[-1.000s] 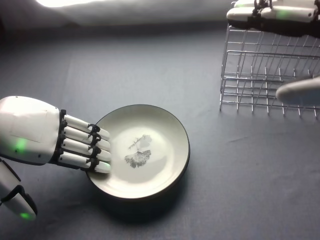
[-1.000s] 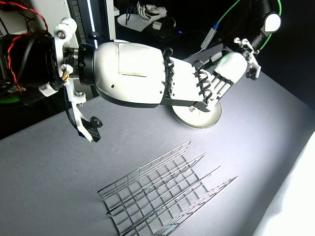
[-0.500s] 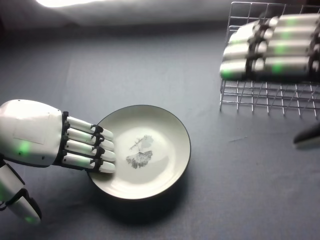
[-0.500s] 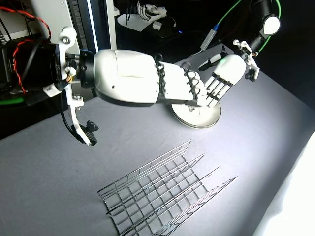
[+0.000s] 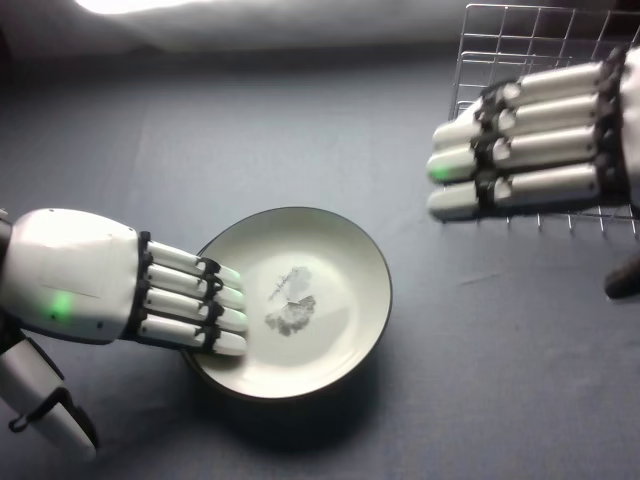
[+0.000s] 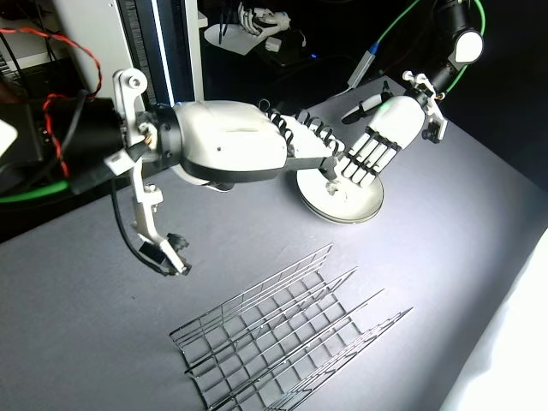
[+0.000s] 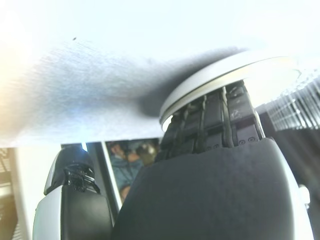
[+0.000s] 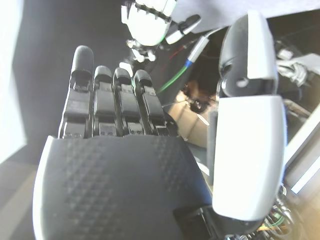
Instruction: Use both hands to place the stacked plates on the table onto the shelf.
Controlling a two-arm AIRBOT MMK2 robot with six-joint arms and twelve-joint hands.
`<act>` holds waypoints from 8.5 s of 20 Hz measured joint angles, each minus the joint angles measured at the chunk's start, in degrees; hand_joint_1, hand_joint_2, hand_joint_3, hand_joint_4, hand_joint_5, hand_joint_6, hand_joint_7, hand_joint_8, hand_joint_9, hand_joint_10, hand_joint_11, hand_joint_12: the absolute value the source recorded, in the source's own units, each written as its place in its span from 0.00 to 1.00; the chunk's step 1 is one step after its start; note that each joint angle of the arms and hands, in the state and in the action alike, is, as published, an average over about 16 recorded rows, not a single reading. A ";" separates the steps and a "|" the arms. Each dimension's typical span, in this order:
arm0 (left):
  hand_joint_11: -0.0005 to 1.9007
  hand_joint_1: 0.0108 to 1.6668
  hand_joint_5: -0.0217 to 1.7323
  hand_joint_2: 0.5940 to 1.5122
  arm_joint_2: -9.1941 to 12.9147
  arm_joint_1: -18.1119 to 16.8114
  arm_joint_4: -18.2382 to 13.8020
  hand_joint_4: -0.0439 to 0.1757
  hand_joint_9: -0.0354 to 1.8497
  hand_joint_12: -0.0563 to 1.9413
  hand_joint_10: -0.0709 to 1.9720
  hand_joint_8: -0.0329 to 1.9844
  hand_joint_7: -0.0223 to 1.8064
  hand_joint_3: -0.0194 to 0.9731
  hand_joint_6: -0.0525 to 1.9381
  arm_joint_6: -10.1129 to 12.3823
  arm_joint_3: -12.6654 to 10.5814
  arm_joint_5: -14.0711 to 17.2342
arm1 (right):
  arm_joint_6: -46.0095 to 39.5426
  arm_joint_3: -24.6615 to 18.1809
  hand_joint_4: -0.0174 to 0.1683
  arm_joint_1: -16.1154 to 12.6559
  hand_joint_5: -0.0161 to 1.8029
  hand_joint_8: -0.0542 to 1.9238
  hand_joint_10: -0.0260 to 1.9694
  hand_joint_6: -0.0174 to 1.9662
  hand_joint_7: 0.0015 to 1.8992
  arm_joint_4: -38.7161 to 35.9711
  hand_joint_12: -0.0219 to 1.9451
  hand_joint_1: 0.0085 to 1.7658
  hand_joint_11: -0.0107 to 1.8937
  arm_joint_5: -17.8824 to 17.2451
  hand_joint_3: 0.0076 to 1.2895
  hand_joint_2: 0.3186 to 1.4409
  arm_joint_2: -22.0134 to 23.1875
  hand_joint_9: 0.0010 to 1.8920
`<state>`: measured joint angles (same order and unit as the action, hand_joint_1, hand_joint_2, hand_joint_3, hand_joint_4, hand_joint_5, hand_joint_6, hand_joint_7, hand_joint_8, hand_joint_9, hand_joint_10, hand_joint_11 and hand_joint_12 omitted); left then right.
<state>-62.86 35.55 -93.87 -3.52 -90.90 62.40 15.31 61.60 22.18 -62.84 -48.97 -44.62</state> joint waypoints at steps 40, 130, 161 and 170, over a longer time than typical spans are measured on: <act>0.01 0.00 0.01 0.49 -5.12 -1.86 2.56 0.16 0.02 0.04 0.03 0.00 0.01 0.04 0.01 0.54 2.82 -2.73 | 0.43 4.01 0.10 4.93 0.06 0.03 0.02 0.02 0.01 0.16 0.45 0.82 0.02 20.47 0.01 0.57 -20.89 0.03; 0.02 0.00 0.05 0.48 15.82 -11.10 5.30 0.23 0.04 0.03 0.04 0.02 0.04 0.04 0.04 4.73 9.32 -11.35 | 0.26 4.11 0.05 -19.90 0.48 0.45 0.54 0.54 0.55 64.22 0.65 0.78 0.52 37.46 0.00 0.59 -13.37 0.55; 0.01 0.00 0.04 0.48 15.02 -9.80 2.51 0.23 0.03 0.03 0.04 0.02 0.03 0.04 0.04 5.51 13.82 -15.91 | 1.28 6.91 0.05 -9.13 0.49 0.46 0.51 0.51 0.55 59.10 0.63 0.77 0.52 39.09 0.00 0.61 -3.58 0.56; 0.01 0.00 0.05 0.49 13.79 -6.10 2.61 0.23 0.03 0.03 0.04 0.02 0.03 0.04 0.04 7.33 15.62 -16.97 | 1.33 7.16 0.06 -5.29 0.45 0.32 0.40 0.40 0.48 56.37 0.66 0.73 0.37 35.91 0.01 0.66 -3.19 0.47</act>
<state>-49.07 29.46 -91.26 3.81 -75.28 45.43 16.64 68.76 16.89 -6.47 -13.06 -47.81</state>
